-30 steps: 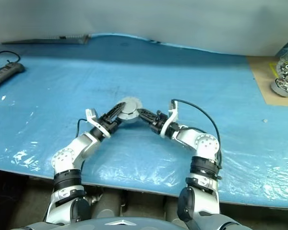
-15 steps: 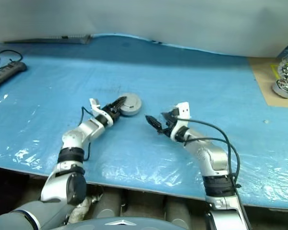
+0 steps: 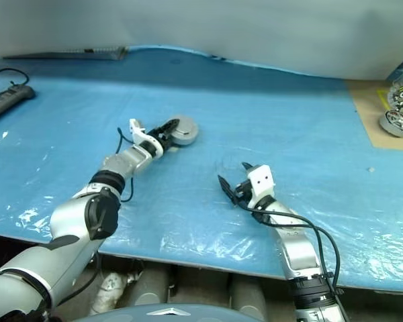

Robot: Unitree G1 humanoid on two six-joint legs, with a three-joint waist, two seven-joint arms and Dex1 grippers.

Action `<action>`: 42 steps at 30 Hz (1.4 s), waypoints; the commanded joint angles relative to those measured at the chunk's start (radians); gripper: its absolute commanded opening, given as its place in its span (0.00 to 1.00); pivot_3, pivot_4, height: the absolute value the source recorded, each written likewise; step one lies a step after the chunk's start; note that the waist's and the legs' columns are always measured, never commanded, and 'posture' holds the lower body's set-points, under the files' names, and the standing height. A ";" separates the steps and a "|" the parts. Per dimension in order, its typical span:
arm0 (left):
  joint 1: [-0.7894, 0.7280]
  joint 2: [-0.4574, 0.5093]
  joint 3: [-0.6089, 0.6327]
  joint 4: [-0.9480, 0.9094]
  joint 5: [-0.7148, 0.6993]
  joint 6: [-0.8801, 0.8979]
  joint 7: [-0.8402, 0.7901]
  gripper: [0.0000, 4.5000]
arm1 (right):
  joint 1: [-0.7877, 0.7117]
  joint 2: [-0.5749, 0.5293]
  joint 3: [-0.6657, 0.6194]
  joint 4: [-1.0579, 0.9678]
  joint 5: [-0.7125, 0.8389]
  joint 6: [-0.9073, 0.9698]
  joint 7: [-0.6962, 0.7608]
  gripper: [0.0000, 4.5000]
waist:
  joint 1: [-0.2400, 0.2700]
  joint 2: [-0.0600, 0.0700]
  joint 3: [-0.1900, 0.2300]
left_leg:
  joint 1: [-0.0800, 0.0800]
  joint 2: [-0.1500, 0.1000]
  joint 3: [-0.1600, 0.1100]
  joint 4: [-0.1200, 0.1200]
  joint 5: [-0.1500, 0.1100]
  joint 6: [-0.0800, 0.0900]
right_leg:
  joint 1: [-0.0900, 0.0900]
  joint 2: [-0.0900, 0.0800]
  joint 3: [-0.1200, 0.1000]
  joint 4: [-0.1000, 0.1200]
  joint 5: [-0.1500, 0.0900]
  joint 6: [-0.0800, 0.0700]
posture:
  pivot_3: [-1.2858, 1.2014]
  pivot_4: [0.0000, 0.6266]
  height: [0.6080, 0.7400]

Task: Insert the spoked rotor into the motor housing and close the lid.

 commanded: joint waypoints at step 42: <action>0.878 0.134 -0.487 -1.130 0.602 -0.371 -0.099 0.99 | 0.023 0.067 -0.006 0.026 -0.044 -0.069 -0.047 1.00 | -0.031 0.005 -0.003 | 0.013 0.008 0.002 -0.012 0.000 0.002 | 0.012 -0.001 -0.012 -0.003 -0.013 -0.016 | 0.52 0.24 1.00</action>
